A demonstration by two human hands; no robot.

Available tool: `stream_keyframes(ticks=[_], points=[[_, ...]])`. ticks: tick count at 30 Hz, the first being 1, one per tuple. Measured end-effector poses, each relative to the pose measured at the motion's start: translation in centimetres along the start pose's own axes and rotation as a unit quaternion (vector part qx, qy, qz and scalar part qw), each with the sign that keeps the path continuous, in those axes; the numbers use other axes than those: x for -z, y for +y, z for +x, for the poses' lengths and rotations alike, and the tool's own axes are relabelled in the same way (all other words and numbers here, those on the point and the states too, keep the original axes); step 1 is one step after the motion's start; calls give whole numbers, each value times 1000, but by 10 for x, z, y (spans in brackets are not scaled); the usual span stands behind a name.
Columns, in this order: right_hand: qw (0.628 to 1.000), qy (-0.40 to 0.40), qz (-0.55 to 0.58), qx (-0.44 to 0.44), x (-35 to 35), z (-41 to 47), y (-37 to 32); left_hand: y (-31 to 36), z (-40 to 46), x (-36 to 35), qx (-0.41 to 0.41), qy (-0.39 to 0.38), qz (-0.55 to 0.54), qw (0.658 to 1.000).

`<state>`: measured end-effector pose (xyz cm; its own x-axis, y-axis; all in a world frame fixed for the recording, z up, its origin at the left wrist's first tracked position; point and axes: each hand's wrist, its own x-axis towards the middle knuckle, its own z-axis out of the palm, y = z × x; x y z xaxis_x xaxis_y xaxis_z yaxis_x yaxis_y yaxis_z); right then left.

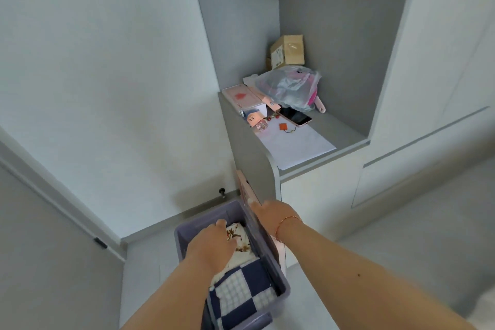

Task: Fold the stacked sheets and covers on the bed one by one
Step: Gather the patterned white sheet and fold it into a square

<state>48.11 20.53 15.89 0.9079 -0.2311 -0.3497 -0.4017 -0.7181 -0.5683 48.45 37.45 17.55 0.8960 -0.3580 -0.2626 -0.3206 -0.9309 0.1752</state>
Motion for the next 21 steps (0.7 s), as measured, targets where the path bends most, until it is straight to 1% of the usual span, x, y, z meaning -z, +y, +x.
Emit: stream_keyframes(ticks=[4, 8, 10, 15, 18, 21], points=[[997, 48, 40, -49, 19, -55, 25, 26, -23, -1, -55, 12, 0, 998], [992, 85, 42, -82, 44, -113, 61, 74, -39, -9, -92, 17, 2, 996], [987, 97, 54, -113, 55, -136, 84, 102, -48, -16, -116, 11, -4, 993], [963, 154, 105, -193, 82, -197, 153, 184, -68, -41, -219, -29, -5, 975], [940, 179, 144, -251, 89, -230, 200, 236, -84, -52, -264, -49, -6, 963], [915, 202, 195, -289, 96, -262, 243, 281, -100, -66, -295, -78, 3, 952]])
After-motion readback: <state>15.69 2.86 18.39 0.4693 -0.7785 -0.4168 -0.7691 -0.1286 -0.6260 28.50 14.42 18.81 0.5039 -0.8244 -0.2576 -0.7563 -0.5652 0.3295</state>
